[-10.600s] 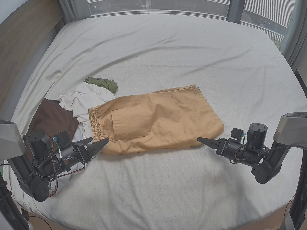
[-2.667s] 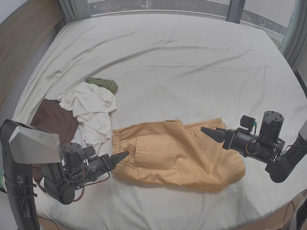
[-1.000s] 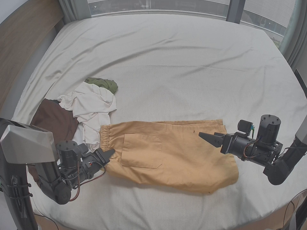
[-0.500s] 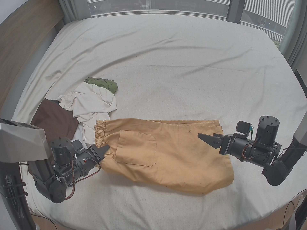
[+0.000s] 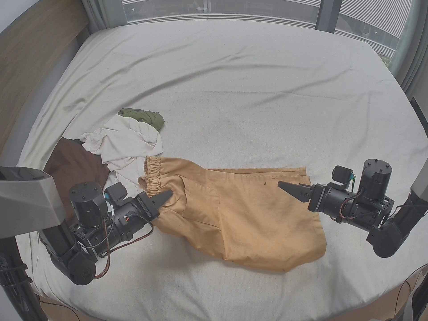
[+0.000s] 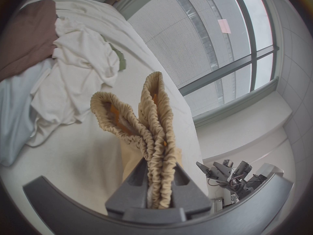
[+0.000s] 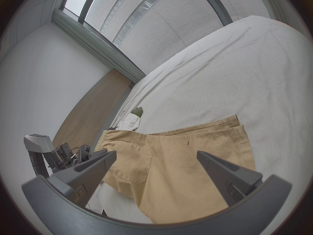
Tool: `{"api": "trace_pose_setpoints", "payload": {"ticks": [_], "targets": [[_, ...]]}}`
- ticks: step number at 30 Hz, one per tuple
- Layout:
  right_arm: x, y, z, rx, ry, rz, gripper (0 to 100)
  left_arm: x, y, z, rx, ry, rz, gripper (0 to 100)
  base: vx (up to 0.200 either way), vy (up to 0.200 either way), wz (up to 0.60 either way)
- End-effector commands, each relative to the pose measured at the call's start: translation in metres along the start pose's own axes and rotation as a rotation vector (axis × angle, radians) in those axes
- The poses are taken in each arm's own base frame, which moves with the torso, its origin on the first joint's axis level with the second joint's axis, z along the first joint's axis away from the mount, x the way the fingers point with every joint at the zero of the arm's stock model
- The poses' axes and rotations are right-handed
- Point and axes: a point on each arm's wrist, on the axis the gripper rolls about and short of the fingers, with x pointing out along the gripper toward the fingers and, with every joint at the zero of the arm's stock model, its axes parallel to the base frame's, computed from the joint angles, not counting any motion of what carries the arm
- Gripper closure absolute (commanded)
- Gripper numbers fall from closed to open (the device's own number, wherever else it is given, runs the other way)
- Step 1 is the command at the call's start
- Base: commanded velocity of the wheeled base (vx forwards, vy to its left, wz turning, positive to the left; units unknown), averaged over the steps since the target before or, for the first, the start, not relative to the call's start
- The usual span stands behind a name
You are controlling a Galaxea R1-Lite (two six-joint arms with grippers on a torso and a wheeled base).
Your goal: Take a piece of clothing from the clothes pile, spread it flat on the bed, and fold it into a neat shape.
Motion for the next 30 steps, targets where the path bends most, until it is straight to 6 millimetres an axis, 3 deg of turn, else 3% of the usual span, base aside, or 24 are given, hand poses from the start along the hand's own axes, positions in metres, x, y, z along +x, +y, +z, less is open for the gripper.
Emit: {"api": "trace_pose_setpoints", "payload": {"ticks": [1,7,19,30], "targets": [[-0.002,0.002,0.005,-0.008,-0.032,0.014,0,0.009,-0.019,0.000,0.019,-0.007,-0.078,100,0.000,0.000,0.00],[-0.002,0.002,0.008,-0.010,-0.054,0.017,0,0.020,-0.039,-0.007,0.033,0.007,-0.157,100,0.000,0.000,0.00],[-0.005,0.003,0.016,-0.018,-0.086,0.018,0,0.024,-0.050,-0.020,0.038,0.060,-0.207,100,0.000,0.000,0.00],[-0.009,0.005,0.027,-0.030,-0.126,0.023,0,0.042,-0.064,-0.041,0.040,0.121,-0.255,100,0.000,0.000,0.00]]}}
